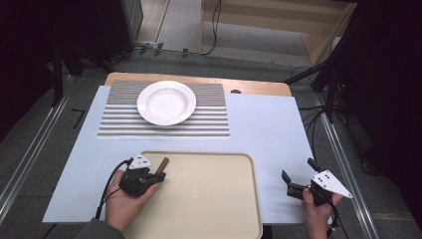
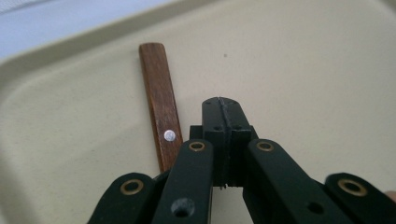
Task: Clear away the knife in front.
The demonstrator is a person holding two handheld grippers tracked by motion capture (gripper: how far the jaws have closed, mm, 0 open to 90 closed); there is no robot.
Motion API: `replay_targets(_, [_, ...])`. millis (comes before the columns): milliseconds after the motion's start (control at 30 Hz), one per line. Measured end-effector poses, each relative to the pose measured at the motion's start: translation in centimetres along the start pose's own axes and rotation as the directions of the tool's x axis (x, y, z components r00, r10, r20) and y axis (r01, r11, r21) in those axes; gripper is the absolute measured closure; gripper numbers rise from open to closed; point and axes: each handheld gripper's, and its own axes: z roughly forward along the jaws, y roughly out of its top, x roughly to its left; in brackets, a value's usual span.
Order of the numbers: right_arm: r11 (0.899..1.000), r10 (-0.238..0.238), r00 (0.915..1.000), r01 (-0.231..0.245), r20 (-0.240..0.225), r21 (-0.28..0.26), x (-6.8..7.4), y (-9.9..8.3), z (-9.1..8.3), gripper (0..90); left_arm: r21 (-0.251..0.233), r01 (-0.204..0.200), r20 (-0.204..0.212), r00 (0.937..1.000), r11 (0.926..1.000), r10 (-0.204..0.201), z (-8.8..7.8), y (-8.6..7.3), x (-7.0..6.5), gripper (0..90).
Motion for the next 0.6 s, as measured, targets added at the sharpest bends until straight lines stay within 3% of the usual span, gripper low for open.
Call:
replay_targets(133, [1.0, -0.001, 1.0, 0.001, 0.005, 0.005, 0.0, 0.0, 0.0, 0.0, 0.013, -0.002, -0.027, 0.9996, 0.9999, 0.002, -0.3, -0.3, 0.7, 89.6])
replay_targets(267, [1.0, -0.003, 0.9999, 0.002, 0.01, 0.008, 0.1, 0.0, 0.0, 0.0, -0.008, 0.05, 0.016, 0.9986, 0.9987, -0.05, -0.9, -1.2, 2.1, 89.6])
replay_targets(433, [1.0, 0.005, 0.9998, -0.005, 0.018, 0.007, 0.0, 0.0, 0.1, 0.0, -0.006, 0.044, 0.05, 0.9978, 0.999, -0.043, -1.5, -1.8, 2.9, 89.6])
replay_targets(600, [1.0, 0.006, 0.9997, -0.006, 0.024, 0.009, 0.0, 0.0, 0.0, 0.0, -0.014, 0.051, 0.055, 0.9972, 0.9986, -0.05, -1.9, -2.1, 3.5, 89.6])
